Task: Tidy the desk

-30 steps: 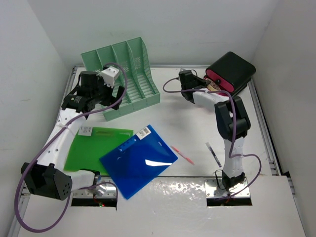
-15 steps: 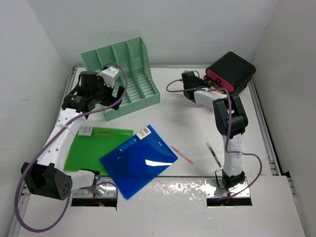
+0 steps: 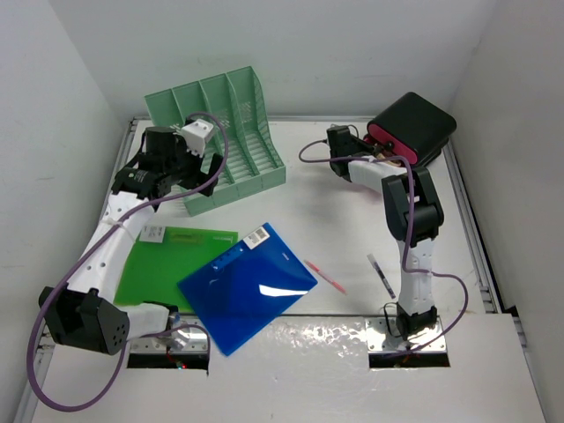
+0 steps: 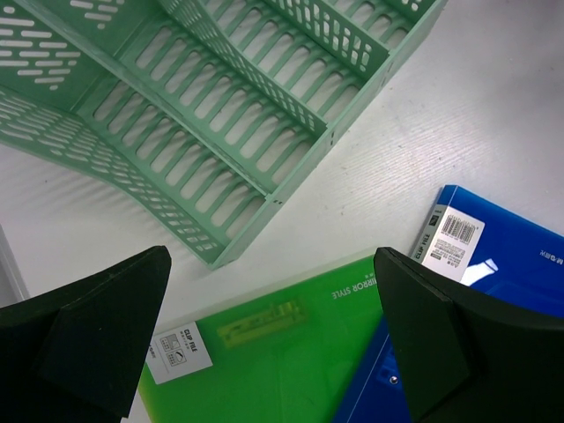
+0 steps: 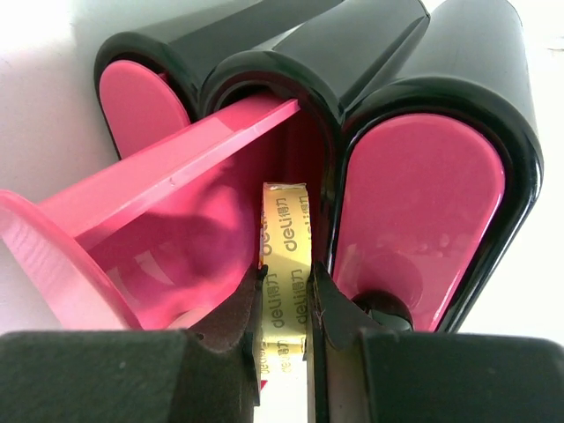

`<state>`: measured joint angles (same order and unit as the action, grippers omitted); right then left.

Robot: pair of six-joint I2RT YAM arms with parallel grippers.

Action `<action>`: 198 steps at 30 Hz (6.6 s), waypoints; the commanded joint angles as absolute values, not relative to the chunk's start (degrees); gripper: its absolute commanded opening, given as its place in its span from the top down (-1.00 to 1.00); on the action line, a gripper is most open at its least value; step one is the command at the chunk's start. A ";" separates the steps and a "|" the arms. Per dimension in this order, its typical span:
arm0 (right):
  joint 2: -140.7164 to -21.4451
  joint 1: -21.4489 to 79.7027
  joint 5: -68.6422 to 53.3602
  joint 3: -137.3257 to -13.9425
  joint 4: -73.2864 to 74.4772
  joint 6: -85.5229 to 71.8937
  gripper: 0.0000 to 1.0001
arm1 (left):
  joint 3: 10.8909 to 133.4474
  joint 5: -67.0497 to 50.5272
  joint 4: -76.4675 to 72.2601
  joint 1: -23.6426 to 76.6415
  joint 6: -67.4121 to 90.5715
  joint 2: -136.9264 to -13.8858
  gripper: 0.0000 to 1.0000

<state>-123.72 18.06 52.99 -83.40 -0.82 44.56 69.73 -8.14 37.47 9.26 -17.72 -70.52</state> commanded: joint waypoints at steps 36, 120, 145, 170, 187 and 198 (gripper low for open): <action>-114.35 15.12 37.27 -87.63 13.01 36.65 -0.27 | 70.14 -7.12 34.72 8.44 -19.51 -70.22 -0.99; -109.68 10.28 41.31 -61.43 -29.79 -19.60 0.12 | 71.28 -8.70 35.16 5.71 -20.30 -71.37 -0.99; -109.95 8.35 35.16 -54.14 -32.96 -27.24 0.00 | 72.07 -8.79 35.24 5.62 -20.04 -71.90 -0.99; -119.62 8.26 40.96 -65.21 -29.27 -27.86 0.09 | 72.16 -8.88 35.95 5.18 -21.36 -72.25 -0.99; -116.72 8.52 39.99 -61.61 -25.58 -35.85 0.92 | 72.42 -9.49 36.83 4.66 -21.45 -71.46 -0.99; -108.90 13.79 38.94 -54.32 -23.55 -37.62 1.00 | 71.63 -10.46 37.53 4.48 -21.53 -69.70 -0.99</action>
